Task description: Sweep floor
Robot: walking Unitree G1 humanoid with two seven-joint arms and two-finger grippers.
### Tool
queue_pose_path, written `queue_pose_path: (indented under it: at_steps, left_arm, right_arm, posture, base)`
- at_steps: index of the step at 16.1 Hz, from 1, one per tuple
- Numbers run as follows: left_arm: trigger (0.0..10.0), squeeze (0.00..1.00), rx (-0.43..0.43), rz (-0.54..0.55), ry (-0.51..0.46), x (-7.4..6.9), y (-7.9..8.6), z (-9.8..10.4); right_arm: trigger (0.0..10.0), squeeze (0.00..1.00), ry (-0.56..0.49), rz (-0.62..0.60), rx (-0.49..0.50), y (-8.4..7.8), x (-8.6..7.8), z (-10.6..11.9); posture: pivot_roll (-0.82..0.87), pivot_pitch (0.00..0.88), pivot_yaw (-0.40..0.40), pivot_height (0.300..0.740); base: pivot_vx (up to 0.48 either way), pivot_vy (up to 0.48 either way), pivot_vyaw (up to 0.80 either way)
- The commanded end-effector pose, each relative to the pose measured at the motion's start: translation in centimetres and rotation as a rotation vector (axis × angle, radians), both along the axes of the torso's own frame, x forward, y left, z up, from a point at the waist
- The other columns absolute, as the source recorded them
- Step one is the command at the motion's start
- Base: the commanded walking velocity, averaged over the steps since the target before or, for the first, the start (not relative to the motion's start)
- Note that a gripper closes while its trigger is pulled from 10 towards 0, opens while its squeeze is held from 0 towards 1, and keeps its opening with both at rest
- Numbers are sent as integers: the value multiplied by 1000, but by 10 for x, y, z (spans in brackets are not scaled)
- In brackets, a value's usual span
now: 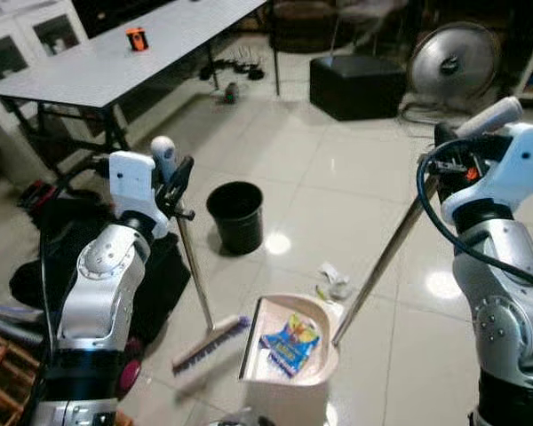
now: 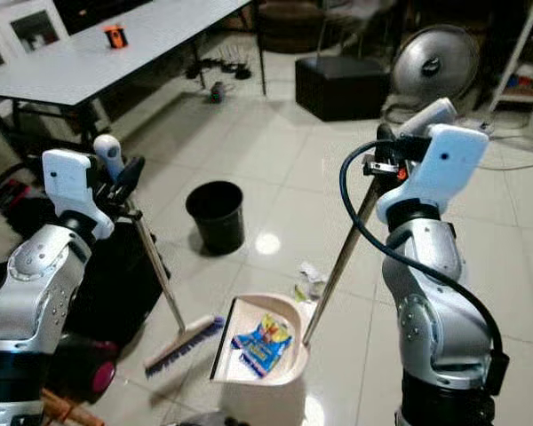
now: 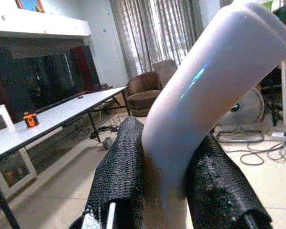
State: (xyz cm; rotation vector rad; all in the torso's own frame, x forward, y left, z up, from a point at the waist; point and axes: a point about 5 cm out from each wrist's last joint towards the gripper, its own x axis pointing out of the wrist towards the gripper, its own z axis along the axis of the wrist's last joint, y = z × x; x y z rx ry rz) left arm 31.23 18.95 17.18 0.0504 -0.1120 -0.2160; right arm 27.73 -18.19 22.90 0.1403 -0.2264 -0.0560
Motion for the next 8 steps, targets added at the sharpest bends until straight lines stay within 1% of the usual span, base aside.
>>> queue_pose_path:
  at_steps: [1, 2, 3, 5, 6, 7, 8]
  left_arm:
    - [10000, 0, 11, 1, -44, 0, 0, 10]
    - [10000, 0, -2, 8, -44, 0, 0, 10]
    - [10000, 0, 17, 15, -56, -2, -1, 9]
    - [10000, 0, 44, 9, -57, -5, -8, 5]
    - [10000, 0, 53, 7, -57, -6, -10, 4]
    - [10000, 0, 46, 12, -51, -6, -12, 2]
    - [10000, 0, -13, 17, -34, -5, -17, 0]
  right_arm:
    - [10000, 0, -51, 3, 6, 0, -1, 10]
    - [10000, 0, -55, 1, 3, -1, -1, 11]
    - [10000, 0, -58, 0, -1, -2, -1, 13]
    - [10000, 0, -60, 0, -7, -4, -1, 14]
    - [10000, 0, -58, 2, -9, -4, -1, 14]
    - [10000, 0, -58, 3, -12, -5, -1, 14]
    - [10000, 0, -57, 2, -9, -7, 0, 14]
  posture:
    - [-2, 0, 139, 740]
    - [-9, 0, 131, 740]
    - [-15, 0, 126, 740]
    - [-16, 0, 122, 740]
    - [-18, 0, 105, 740]
    - [-9, 0, 101, 740]
    - [-8, 0, 95, 740]
  base:
    - [0, 274, 0]
    - [0, 0, 0]
    - [0, 0, 0]
    - [0, -426, 0]
    - [0, -480, 0]
    - [0, -480, 0]
    - [0, -472, 0]
